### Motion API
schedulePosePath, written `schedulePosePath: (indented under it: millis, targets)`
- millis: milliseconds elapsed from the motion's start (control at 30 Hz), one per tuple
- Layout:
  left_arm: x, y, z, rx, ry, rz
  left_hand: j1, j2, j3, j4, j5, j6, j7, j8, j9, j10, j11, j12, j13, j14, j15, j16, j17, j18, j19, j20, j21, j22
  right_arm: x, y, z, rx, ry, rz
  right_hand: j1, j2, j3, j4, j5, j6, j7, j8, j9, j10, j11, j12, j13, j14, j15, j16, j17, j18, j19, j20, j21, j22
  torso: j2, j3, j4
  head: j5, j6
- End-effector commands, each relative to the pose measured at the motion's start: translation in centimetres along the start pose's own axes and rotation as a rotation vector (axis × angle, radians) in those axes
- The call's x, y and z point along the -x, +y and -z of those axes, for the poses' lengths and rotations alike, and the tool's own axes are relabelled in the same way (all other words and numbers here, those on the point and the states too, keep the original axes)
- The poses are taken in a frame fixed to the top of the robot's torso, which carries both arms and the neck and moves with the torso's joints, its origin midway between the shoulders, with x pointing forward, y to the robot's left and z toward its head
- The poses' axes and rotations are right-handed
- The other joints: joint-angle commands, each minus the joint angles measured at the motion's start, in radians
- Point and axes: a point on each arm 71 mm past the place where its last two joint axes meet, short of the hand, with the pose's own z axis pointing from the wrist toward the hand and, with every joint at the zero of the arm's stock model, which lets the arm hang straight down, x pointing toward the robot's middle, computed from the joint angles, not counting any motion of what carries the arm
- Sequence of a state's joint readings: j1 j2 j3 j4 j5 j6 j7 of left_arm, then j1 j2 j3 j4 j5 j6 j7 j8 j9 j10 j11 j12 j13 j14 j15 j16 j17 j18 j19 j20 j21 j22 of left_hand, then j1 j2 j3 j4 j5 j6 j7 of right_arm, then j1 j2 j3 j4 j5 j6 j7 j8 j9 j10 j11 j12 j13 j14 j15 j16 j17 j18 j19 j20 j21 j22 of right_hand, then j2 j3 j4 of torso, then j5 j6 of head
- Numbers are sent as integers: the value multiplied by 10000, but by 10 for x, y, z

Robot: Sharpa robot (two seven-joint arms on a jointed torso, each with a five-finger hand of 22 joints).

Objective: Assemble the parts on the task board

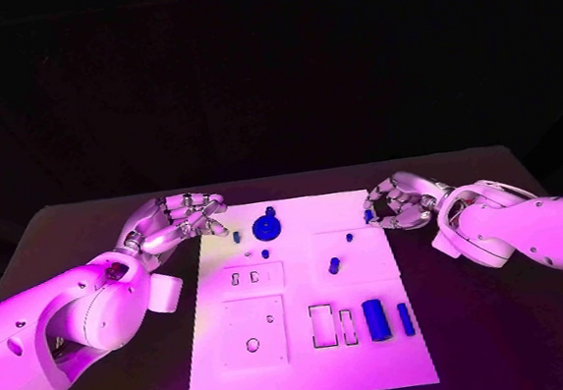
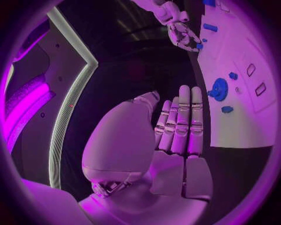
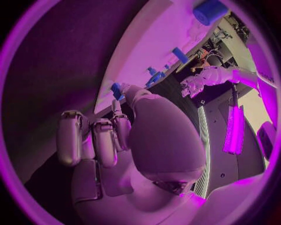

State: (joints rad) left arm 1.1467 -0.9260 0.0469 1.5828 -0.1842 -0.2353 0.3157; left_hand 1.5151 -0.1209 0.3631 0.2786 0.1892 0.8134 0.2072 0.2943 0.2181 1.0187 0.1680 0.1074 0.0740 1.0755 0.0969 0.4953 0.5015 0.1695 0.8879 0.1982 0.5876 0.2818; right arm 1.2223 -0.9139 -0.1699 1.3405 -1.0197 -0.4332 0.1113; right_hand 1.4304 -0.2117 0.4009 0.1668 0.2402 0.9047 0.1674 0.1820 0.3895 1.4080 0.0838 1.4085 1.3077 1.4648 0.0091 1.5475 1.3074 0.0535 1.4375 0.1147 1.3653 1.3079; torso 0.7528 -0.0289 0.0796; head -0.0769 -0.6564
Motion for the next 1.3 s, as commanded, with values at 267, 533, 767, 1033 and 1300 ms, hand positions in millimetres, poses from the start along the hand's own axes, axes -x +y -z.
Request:
schedulePosePath:
  millis: [267,533,767,1033,1300]
  targets:
    - [-2,-1,0,-62,155,86,-23,-48,43,-2,-53,-79,324,39,10,-31,37,-34,10,-74,21,51,10,108,-80,-21,54,17,-5,2,-1,51,316,141,-1,61,86,-27,-36,103,-3,41,10,53,-21,70,765,907,3,23,1994,-12,91,4,44,1123,2,1,3,12,-14]
    - [-2,-1,0,-52,158,86,-29,-50,61,-5,-54,-82,326,45,19,-31,39,-34,13,-85,23,60,24,109,-91,-18,66,22,-5,1,-2,-29,296,183,-39,37,107,-33,-102,97,-2,27,2,62,-22,78,773,910,-1,26,2006,-16,102,-2,57,1136,-2,-1,-2,17,-18]
    - [-2,-1,0,-45,164,88,-29,-50,61,-5,-54,-82,326,45,19,-31,39,-34,13,-85,23,60,24,109,-91,-18,66,22,-5,1,-2,-40,249,199,-64,77,195,-58,-121,215,-42,82,20,76,-51,91,787,912,-20,29,2014,-20,115,-16,70,1153,2,7,-5,23,-16]
    - [-2,-1,-1,-75,176,83,-29,-50,61,-5,-54,-82,326,45,19,-31,39,-34,13,-85,23,60,24,109,-91,-18,66,22,-4,1,-3,-112,111,216,-116,133,282,-70,-118,343,-82,154,46,89,-85,101,799,912,-47,28,2014,-21,122,-38,73,1162,2,4,3,13,-33]
    - [-2,-1,0,-74,171,80,-37,-53,73,-6,-56,-86,326,49,26,-32,40,-34,15,-92,24,67,34,110,-98,-16,75,25,-3,2,-4,-191,-123,248,-203,291,442,-106,-65,612,-194,359,134,132,-180,136,841,913,-125,27,2013,-26,145,-101,93,1192,2,7,-6,25,-37]
